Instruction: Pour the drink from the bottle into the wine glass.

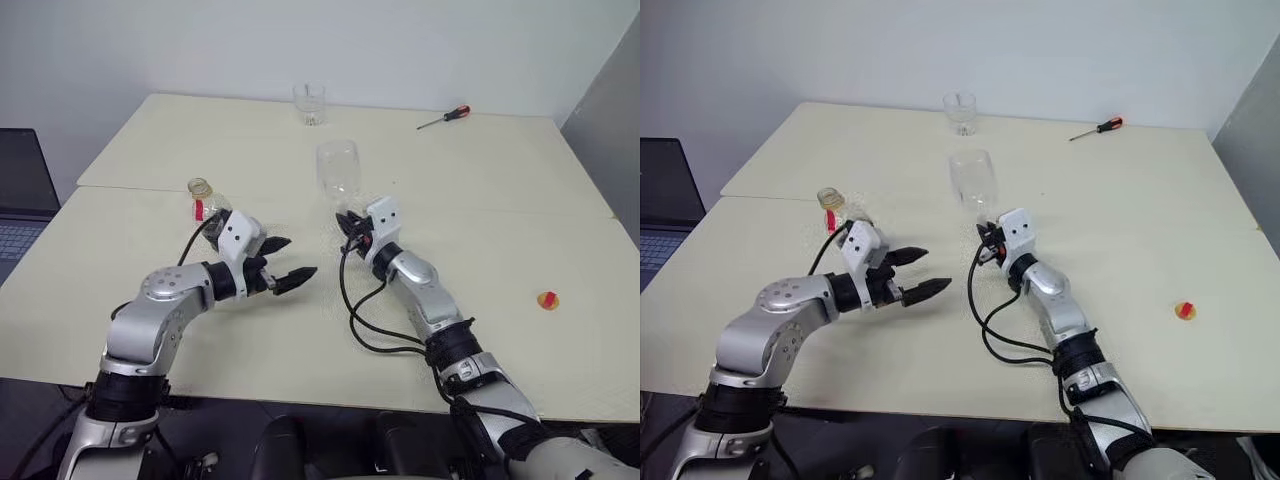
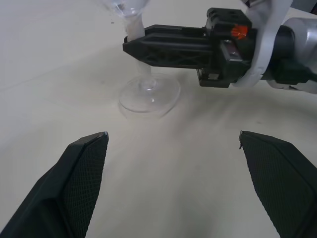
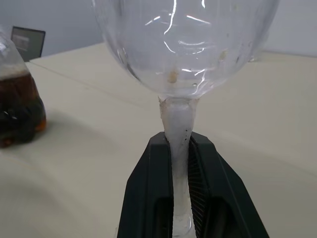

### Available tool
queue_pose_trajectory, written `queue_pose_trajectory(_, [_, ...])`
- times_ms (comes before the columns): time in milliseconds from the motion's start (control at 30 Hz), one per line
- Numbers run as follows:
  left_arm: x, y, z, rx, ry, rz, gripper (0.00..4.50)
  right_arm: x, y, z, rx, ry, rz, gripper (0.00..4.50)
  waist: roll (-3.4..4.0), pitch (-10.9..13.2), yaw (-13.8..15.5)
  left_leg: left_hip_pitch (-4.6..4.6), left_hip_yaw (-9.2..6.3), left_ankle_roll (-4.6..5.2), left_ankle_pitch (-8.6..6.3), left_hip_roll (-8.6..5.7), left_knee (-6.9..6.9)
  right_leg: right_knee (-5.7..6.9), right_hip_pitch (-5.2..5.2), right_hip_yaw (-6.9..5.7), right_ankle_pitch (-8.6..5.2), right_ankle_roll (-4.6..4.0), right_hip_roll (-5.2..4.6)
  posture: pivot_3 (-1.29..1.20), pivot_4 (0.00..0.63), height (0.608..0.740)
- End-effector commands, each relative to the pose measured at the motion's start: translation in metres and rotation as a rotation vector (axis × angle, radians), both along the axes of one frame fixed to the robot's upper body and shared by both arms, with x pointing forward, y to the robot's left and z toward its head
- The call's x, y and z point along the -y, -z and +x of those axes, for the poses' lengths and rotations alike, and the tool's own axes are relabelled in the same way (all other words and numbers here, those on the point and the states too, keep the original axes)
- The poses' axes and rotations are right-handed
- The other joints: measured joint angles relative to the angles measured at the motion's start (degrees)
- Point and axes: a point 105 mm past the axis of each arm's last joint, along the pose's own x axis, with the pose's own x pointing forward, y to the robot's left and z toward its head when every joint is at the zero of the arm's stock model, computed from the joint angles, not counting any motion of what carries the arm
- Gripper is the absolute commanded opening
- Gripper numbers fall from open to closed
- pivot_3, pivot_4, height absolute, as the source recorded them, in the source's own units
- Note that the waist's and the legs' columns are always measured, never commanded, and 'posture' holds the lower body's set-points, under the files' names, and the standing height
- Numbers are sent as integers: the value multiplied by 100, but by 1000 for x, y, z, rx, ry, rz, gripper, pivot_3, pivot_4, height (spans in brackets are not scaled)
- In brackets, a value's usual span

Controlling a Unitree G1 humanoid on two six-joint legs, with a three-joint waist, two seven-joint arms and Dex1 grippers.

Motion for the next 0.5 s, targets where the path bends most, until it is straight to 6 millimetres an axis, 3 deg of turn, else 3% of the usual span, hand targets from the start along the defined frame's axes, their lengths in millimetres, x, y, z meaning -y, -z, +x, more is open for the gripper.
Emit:
queue_pose_trajectory(33, [2, -12, -4, 49, 3, -9, 4500, 0, 1, 2, 8, 2, -3, 157, -1, -1, -4, 2, -1, 0, 0, 1, 0, 9, -1, 0, 0, 0, 1, 0, 150, 740])
queue_pose_trajectory(300, [3, -9, -3, 36, -1, -10, 4500, 8, 26, -12, -41, -67, -45, 154, -4, -7, -3, 7, -2, 0, 0, 3, 2, 23, 1, -3, -3, -4, 5, 0, 150, 740])
queue_pose_trajectory(500, [5, -9, 0, 36, 6, -10, 4500, 7, 26, -15, -66, -88, -37, 152, -5, -8, -3, 10, -2, 0, 0, 3, 2, 28, 1, -3, -4, -6, 5, 0, 150, 740])
